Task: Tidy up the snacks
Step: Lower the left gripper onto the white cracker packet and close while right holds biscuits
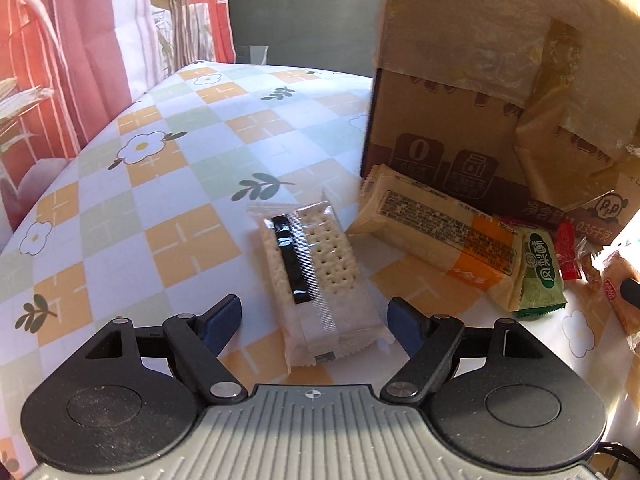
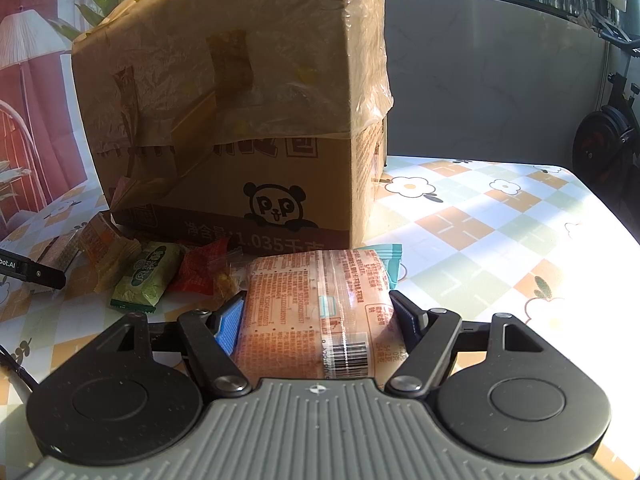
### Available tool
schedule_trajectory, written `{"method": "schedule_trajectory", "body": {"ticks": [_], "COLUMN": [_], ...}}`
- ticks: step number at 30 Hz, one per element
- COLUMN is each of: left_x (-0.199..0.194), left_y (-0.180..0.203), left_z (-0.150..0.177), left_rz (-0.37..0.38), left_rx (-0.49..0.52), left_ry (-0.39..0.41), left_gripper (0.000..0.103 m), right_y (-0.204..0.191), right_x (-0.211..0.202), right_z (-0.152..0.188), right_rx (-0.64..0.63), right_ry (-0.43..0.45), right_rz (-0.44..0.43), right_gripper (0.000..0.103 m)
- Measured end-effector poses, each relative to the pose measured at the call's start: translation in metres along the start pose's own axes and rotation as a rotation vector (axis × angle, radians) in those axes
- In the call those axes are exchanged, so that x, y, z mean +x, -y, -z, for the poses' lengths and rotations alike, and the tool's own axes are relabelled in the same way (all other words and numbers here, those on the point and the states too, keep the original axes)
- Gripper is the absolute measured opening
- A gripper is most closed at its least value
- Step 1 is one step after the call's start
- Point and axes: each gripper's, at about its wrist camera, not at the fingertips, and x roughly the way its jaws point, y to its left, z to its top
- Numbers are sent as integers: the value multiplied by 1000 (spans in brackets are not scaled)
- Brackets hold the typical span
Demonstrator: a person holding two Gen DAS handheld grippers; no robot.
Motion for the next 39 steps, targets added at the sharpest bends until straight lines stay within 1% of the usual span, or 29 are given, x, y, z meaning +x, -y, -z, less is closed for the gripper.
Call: {"method": "schedule_trajectory", "body": {"ticks": [2, 3, 8, 14, 17, 20, 21, 23, 24, 26, 32, 39], "left_x": [-2, -2, -1, 9, 15, 21, 22, 20, 19, 14, -1, -11], "left_y": [-7, -10, -19, -26, -26, -25, -24, -21, -21, -24, -24, -12], "left_z": [2, 3, -5, -14, -21, -28, -29, -30, -29, -24, -8, -4], "left_rz": [-48, -57, -63, -101, -100, -88, -80, -60, -58, -23, 52, 128], "left_rx": [-16, -23, -51, -72, -59, -42, -30, -8, -11, -36, -45, -6], "left_ry": [1, 4, 7, 25, 28, 41, 49, 57, 52, 55, 57, 88], "left_gripper": [81, 82, 81, 81, 81, 73, 69, 51, 49, 49, 49, 49], "right_y": [0, 0, 0, 0, 0, 0, 0, 0, 0, 0, 0, 1], "right_x": [0, 0, 0, 1, 1, 1, 1, 1, 1, 2, 3, 4], "right_z": [0, 0, 0, 0, 0, 1, 1, 1, 1, 1, 1, 1], "right_rx": [-1, -1, -1, 0, -1, -1, -1, -1, -1, -1, -2, -11], "right_ry": [0, 0, 0, -1, -3, -4, -4, -4, -4, -4, -10, -16], "right_rz": [0, 0, 0, 0, 0, 0, 0, -1, 0, -1, 0, 3], "right_gripper": [74, 74, 74, 75, 75, 75, 75, 75, 75, 75, 76, 76]}}
